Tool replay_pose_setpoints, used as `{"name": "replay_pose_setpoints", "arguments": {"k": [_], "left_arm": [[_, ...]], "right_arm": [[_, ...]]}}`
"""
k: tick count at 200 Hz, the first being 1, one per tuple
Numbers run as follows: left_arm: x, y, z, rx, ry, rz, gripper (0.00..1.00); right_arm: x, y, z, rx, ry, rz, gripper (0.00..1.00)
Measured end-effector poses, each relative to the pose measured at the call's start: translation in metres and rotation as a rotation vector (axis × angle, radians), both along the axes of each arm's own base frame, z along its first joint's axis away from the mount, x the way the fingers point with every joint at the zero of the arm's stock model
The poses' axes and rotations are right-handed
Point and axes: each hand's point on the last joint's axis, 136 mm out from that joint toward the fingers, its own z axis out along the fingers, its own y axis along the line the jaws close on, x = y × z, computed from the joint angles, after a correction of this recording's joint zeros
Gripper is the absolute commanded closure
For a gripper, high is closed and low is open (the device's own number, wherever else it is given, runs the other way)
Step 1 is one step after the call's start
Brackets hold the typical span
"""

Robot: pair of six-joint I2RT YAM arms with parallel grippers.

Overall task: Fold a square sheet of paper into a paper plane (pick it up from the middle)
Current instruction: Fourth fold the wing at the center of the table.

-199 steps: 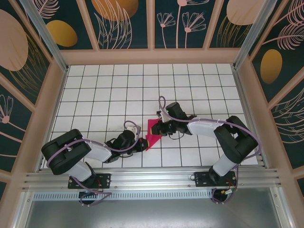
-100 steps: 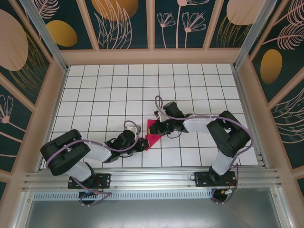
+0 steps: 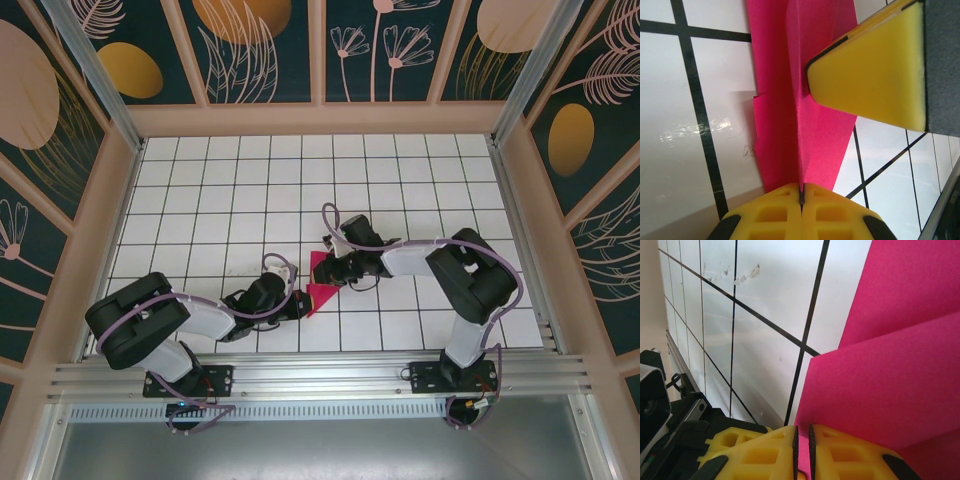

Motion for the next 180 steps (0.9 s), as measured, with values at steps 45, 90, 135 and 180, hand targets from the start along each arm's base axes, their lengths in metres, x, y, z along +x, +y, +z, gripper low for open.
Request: {"name": "replay_pose_setpoints", "arguments": {"k": [45,90,135,180], "left_arm": [[0.001,-0.001,-0.001,0.005,0.005,-0.001,0.99],[0.001,-0.001,-0.002,0.014,0.013,0.001,0.94],[0.002,-0.001,0.000,0.014,0.018,0.006,0.85],[0.000,0.002,0.004,0.025,0.023,0.010,0.84]], "right_arm": [[0.003,0.001,-0.007,-0.011,0.005,0.002,0.82],[0.006,0.002,-0.012,-0.011,0.013,0.000,0.81],[0.007,0.003,-0.015,-0.001,0.025,0.005,0.81],[0.007,0.003,-0.015,0.009,0.035,0.010,0.81]]}}
